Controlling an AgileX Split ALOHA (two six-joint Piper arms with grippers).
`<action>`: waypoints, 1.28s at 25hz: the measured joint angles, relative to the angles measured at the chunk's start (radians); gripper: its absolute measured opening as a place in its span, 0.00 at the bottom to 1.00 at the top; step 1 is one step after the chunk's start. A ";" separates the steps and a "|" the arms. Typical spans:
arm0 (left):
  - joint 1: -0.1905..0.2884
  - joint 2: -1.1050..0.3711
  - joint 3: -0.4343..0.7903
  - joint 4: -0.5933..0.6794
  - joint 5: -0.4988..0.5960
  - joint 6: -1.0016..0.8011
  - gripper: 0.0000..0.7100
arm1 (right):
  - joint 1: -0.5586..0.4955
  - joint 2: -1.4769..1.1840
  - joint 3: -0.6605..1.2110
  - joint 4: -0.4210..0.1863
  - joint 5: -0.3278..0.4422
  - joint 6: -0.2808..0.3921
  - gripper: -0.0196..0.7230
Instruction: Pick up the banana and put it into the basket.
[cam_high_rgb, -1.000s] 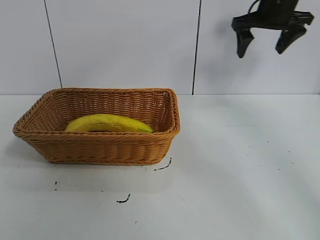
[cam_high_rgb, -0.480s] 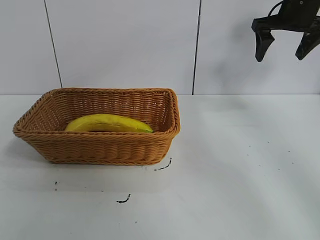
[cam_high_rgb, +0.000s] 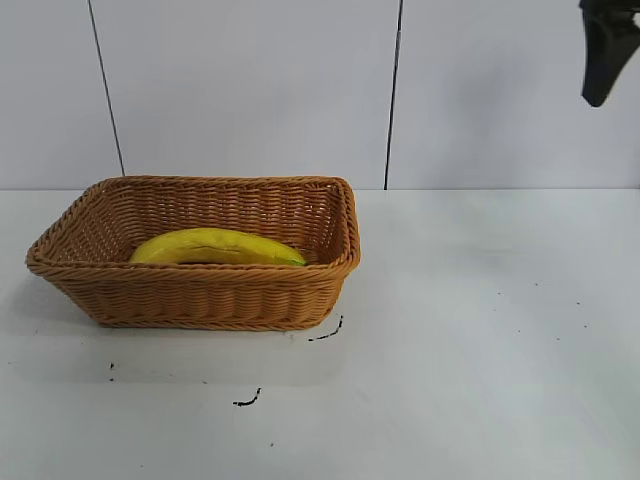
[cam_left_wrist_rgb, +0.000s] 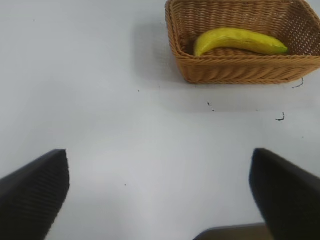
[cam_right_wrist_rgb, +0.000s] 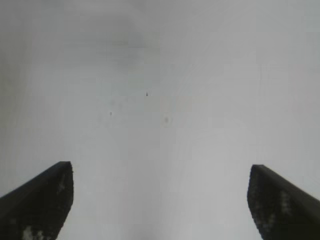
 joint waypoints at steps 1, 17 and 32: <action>0.000 0.000 0.000 0.000 0.000 0.000 0.98 | 0.000 -0.058 0.043 0.000 0.000 -0.001 0.94; 0.000 0.000 0.000 0.000 0.000 0.000 0.98 | 0.000 -0.937 0.615 0.001 -0.165 0.000 0.94; 0.000 0.000 0.000 0.000 0.000 0.000 0.98 | 0.000 -1.269 0.639 0.003 -0.197 0.018 0.94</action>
